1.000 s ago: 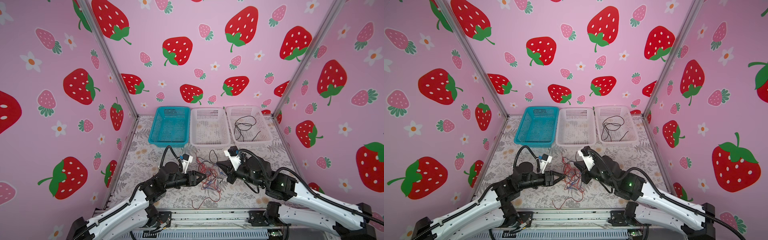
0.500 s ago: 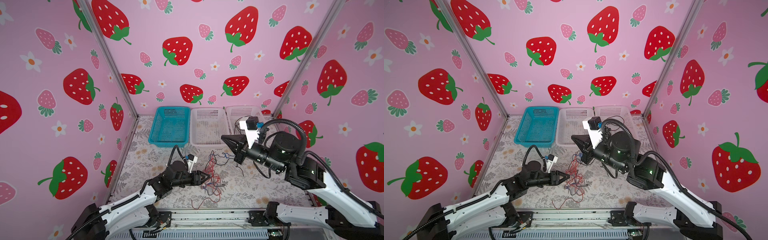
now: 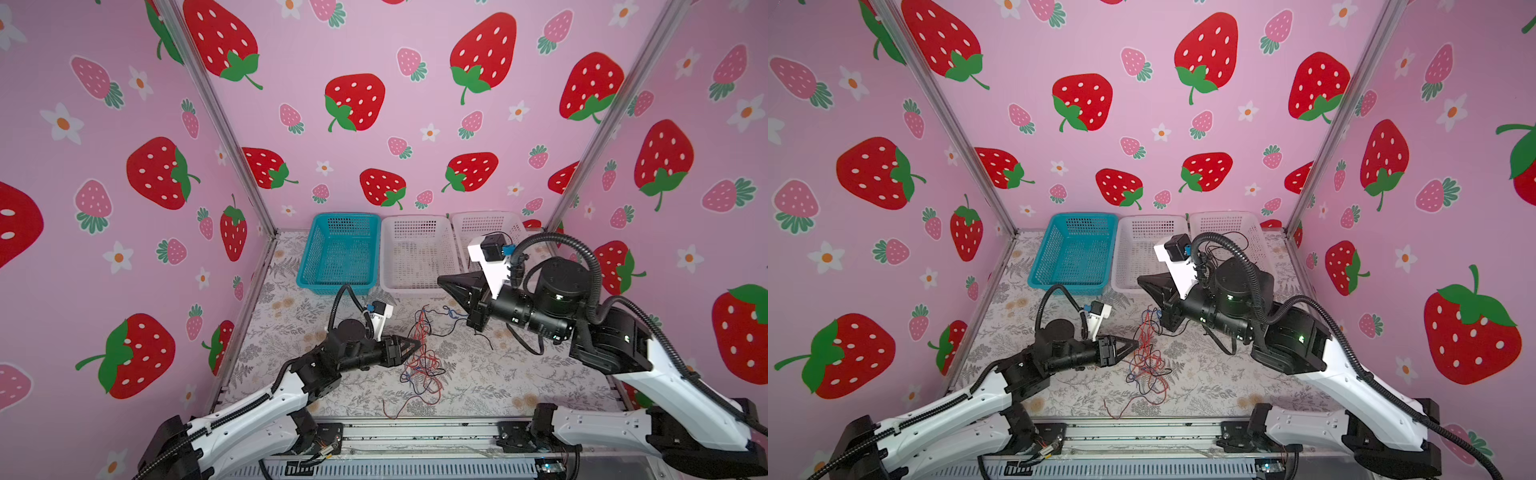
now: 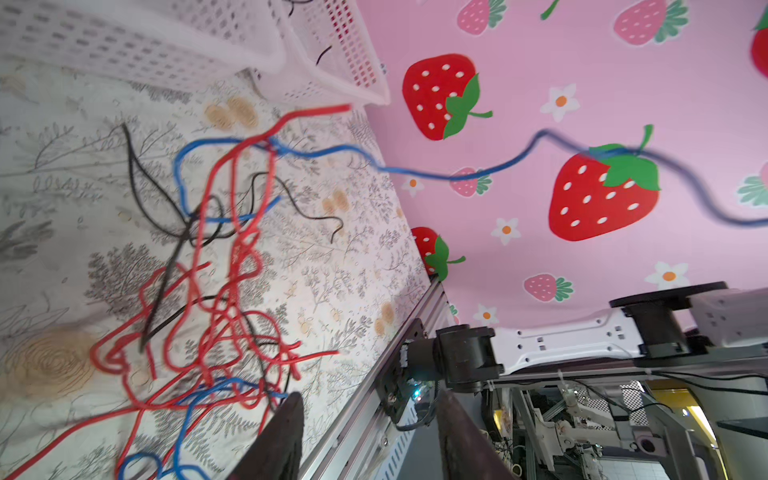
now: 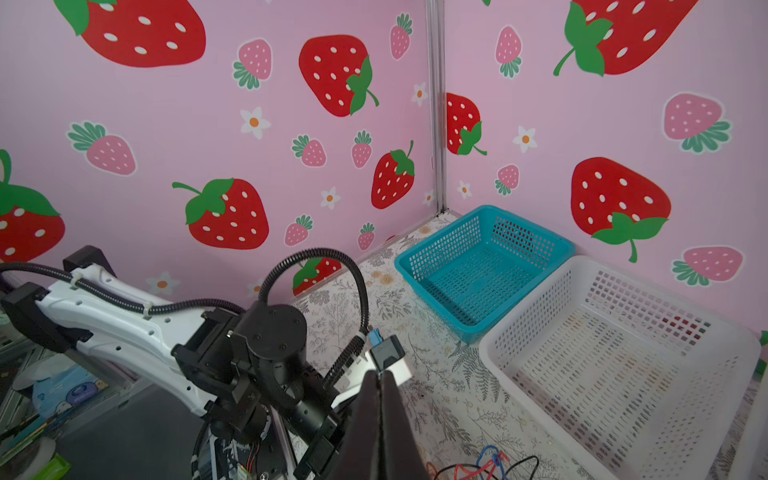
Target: Untangle the cables
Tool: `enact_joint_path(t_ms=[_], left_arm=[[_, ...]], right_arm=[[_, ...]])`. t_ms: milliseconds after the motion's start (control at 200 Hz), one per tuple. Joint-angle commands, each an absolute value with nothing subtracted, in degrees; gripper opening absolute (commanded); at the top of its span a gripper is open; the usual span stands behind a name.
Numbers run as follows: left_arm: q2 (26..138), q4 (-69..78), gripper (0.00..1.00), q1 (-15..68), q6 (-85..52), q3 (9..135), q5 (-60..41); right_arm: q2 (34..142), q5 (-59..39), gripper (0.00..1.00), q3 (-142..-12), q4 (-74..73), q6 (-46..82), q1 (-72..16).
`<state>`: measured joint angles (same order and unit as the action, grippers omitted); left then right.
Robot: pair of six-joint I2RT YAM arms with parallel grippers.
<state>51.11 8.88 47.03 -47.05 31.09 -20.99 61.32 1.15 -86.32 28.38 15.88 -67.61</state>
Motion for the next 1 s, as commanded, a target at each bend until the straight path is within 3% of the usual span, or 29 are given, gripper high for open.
enact_joint_path(t_ms=[0, 275, 825, 920, 995], left_arm=[[51.76, 7.78, 0.54, 47.87, -35.92, 39.2, -21.73], [57.88, 6.5, 0.55, 48.69, -19.28, 44.17, -22.15], [65.85, 27.11, 0.56, 50.01, -20.27, 41.31, -13.91], [66.92, 27.14, 0.52, 50.02, -21.03, 41.75, -13.93], [67.32, 27.3, 0.4, 50.02, -21.44, 41.82, -14.32]], right_arm=[[61.56, -2.58, 0.0, -86.46, 26.11, 16.84, -67.68], [62.77, -5.94, 0.0, -88.72, 25.04, 18.99, -67.68], [62.0, -12.03, 0.0, -86.93, 19.58, 24.49, -67.68], [61.79, -12.28, 0.0, -86.5, 19.25, 25.09, -67.68], [61.67, -12.05, 0.0, -86.33, 19.25, 25.39, -67.68]])
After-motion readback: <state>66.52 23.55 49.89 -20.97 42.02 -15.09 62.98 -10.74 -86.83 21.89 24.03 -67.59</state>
